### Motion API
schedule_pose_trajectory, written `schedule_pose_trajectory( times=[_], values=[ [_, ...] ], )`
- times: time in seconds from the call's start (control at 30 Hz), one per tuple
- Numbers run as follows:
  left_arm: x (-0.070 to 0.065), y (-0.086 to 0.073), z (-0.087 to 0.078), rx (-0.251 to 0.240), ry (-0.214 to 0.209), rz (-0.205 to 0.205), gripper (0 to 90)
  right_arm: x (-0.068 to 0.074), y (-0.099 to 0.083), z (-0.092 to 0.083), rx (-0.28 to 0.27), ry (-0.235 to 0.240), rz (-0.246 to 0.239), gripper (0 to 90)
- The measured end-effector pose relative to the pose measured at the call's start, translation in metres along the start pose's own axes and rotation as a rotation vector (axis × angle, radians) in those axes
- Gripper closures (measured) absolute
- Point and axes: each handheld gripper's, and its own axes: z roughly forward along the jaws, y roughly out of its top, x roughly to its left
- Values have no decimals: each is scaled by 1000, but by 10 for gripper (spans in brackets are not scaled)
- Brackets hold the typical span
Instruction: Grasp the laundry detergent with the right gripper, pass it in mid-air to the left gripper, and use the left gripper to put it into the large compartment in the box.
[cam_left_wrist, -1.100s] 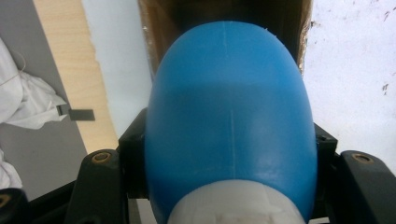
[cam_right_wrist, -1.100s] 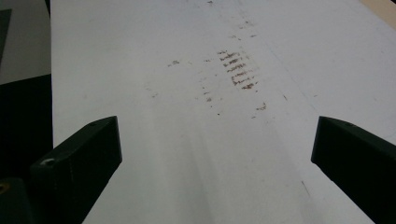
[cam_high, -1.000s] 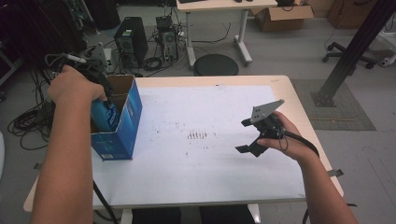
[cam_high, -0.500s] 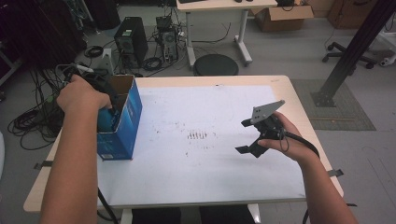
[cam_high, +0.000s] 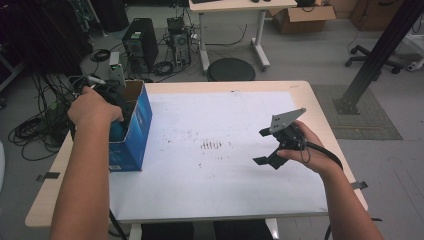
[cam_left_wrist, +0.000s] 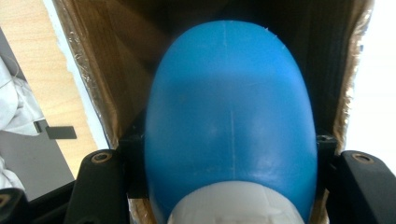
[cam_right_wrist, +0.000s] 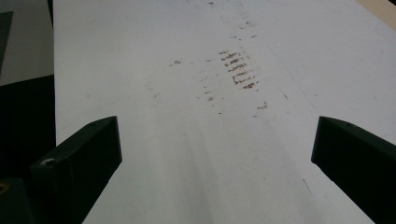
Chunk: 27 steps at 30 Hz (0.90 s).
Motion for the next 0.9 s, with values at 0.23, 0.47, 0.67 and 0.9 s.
schedule_pose_trajectory(
  times=[0.23,0.47,0.67,0.9],
  values=[
    [1,1,5,-3,9,-1,382,0,-1,1,0,3,3,19],
    [2,0,17,-1,-8,-1,382,-1,0,3,0,5,3,18],
    [4,-1,23,1,-15,-7,383,-1,0,4,-1,9,3,19],
    [3,-2,23,5,-12,-6,382,-1,-1,2,-4,7,3,19]
  ],
)
